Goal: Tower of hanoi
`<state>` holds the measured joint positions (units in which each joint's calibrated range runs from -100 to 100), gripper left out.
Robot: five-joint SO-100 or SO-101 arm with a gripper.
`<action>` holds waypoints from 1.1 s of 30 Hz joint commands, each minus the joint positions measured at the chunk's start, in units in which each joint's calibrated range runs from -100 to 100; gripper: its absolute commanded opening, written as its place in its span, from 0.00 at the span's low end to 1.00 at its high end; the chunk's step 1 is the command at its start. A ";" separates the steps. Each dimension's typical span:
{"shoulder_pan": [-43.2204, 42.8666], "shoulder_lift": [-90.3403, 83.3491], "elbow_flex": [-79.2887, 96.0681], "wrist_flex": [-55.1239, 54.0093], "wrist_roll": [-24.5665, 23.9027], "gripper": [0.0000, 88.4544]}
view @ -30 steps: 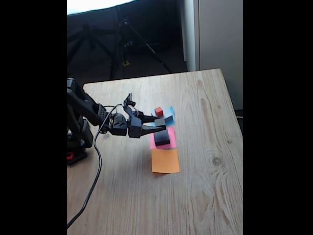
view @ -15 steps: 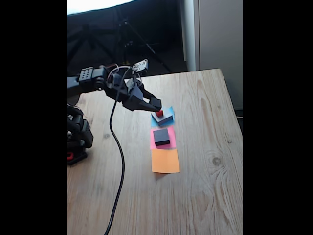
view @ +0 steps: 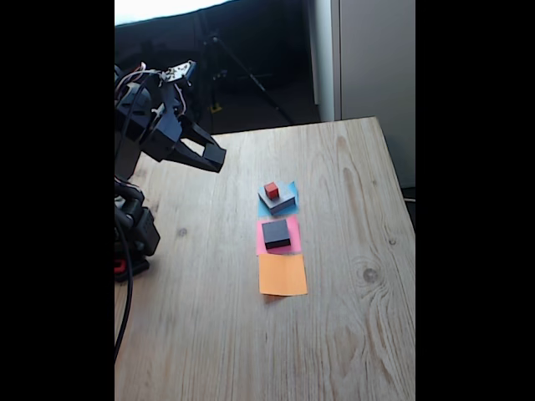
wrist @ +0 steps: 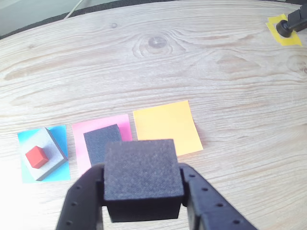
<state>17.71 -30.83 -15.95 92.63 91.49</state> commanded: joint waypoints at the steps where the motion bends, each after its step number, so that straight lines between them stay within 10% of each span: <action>1: 2.14 -1.35 5.86 -2.67 3.32 0.03; 33: 7.49 0.47 83.50 -88.30 8.51 0.03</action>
<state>25.04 -31.68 65.84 12.57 99.13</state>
